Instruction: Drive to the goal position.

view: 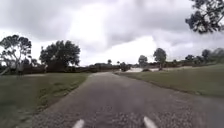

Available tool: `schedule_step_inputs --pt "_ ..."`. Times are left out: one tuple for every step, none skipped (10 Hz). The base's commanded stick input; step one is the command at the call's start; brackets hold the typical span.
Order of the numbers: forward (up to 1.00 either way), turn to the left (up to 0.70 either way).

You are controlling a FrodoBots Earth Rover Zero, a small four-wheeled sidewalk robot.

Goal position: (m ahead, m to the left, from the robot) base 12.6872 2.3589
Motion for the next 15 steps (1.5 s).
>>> schedule_step_inputs --pt "0.7 0.0" --pt "0.7 0.0" --pt "0.7 0.0" --pt "0.7 0.0" --pt "0.7 0.0" --pt "0.7 0.0" --pt "0.7 0.0" --pt "0.7 0.0" --pt "0.7 0.0" --pt "0.7 0.0" --pt "0.7 0.0" --pt "0.7 0.0" --pt "0.7 0.01" --pt "0.7 0.05" --pt "0.7 0.14"
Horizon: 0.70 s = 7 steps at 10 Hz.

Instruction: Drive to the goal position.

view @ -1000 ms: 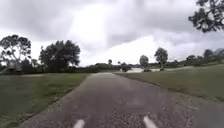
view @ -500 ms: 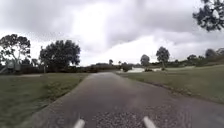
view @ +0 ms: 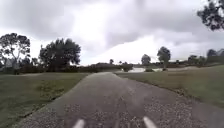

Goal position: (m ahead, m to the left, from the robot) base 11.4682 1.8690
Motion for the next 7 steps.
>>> schedule_step_inputs --pt "0.7 0.16" --pt "0.7 0.09" --pt "0.7 0.03" --pt "0.7 0.0" --pt "0.7 0.0" --pt "0.7 0.0" --pt "0.7 0.0"
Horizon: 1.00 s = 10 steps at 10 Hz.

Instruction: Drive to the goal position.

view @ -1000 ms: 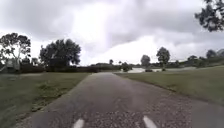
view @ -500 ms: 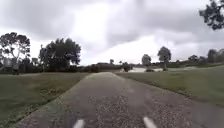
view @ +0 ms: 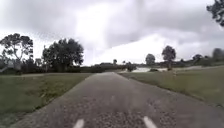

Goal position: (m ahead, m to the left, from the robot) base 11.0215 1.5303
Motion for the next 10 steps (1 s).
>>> schedule_step_inputs --pt "0.7 0.0" --pt "0.7 0.0" --pt "0.7 0.0" --pt "0.7 0.0" --pt "0.7 0.0" --pt "0.7 0.0" --pt "0.7 0.0" --pt "0.7 0.0" --pt "0.7 0.0" --pt "0.7 0.0"
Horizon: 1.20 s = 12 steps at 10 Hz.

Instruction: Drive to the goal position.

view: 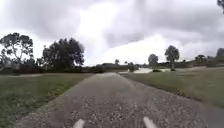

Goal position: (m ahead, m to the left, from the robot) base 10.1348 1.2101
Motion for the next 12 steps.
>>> schedule_step_inputs --pt "0.7 0.01" --pt "0.7 0.03" --pt "0.7 0.2" --pt "0.7 0.31" --pt "0.7 0.15" --pt "0.7 0.04" --pt "0.7 0.0" --pt "0.7 0.0" --pt "0.7 0.0" --pt "0.7 0.0" --pt "0.7 0.0" --pt "0.7 0.0"
